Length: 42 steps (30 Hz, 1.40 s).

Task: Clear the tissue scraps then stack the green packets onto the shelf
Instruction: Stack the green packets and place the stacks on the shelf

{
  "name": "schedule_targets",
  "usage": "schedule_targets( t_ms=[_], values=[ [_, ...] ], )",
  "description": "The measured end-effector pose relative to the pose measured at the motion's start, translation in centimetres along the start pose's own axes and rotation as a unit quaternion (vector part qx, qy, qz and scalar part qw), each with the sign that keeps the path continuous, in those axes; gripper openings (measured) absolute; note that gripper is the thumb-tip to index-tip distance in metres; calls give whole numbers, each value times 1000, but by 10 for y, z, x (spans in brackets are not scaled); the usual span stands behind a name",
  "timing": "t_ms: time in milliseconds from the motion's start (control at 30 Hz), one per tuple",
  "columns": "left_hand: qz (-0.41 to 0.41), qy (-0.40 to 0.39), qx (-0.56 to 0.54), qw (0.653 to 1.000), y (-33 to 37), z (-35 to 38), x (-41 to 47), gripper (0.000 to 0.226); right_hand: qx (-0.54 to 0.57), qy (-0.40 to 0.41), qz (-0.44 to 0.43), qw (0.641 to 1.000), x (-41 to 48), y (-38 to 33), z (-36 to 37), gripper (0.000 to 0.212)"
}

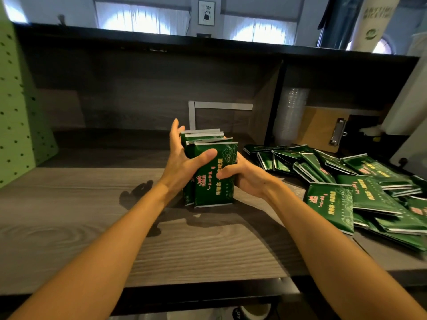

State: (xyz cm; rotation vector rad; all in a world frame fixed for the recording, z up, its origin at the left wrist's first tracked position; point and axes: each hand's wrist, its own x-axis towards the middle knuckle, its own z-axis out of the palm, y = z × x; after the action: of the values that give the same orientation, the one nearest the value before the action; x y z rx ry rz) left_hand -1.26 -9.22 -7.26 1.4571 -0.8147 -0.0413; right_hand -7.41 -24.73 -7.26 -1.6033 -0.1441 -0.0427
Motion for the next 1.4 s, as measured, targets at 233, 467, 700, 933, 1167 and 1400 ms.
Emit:
schedule_targets(
  t_ms=[233,467,700,933,1167,1400],
  values=[
    [78,20,63,995,0,13,-1,111,-100,36,-20,994,3,-2,6,88],
    [102,35,79,991,2,2,1,104,-66,21,7,998,3,2,8,103],
    [111,-16,205,972,7,-7,3,62,-79,29,18,996,6,4,12,101],
    [25,2,54,998,-3,-1,-1,112,-83,41,21,996,8,9,14,96],
    [-64,23,-40,997,-19,9,-2,88,-132,55,66,988,11,16,15,93],
    [-147,87,-13,985,-12,8,4,57,-64,76,104,990,12,6,19,74]
  ],
)
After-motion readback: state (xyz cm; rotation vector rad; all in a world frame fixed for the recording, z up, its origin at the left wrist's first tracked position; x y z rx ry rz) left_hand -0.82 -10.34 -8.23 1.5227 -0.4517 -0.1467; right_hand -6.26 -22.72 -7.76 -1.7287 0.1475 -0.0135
